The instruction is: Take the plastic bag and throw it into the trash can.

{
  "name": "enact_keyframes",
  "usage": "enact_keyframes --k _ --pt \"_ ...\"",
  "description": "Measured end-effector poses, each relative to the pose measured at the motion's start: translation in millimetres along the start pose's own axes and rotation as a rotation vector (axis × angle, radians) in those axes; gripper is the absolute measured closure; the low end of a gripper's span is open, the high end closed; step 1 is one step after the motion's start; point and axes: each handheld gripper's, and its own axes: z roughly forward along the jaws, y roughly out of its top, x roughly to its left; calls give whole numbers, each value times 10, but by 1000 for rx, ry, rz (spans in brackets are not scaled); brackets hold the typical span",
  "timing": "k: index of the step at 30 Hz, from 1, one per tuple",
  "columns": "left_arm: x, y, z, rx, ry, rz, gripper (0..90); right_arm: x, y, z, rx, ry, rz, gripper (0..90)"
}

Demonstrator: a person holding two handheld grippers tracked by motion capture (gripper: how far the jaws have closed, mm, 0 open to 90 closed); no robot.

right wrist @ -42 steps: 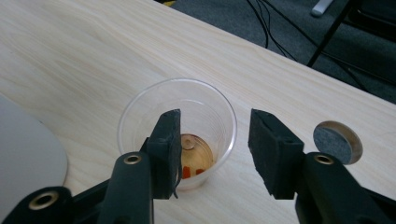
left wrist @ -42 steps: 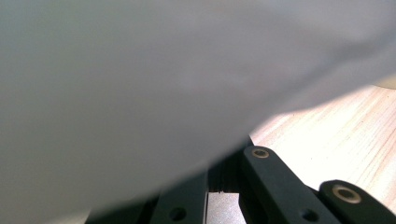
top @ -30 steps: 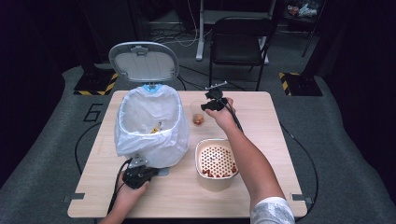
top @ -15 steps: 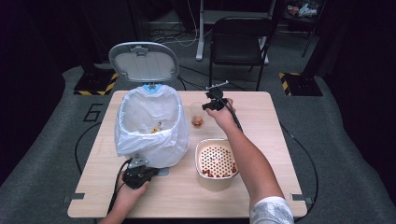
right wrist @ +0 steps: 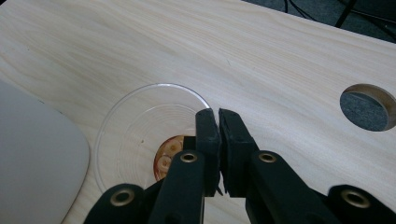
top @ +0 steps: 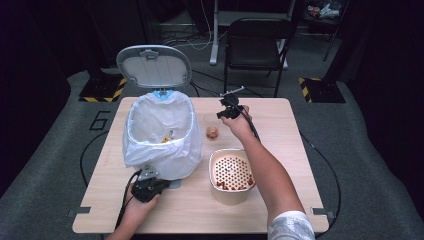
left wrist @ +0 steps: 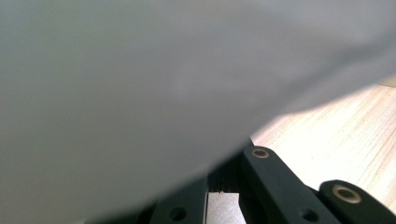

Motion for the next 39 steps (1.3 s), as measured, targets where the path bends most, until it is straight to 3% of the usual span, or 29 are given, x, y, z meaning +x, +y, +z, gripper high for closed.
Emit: enact_keyframes --k 26,39 --pt "-3 0 4 -4 0 -6 900 -112 -68 -189 20 56 41 883" --pt "-3 3 2 1 1 -4 900 -356 -332 -469 9 51 99 882"
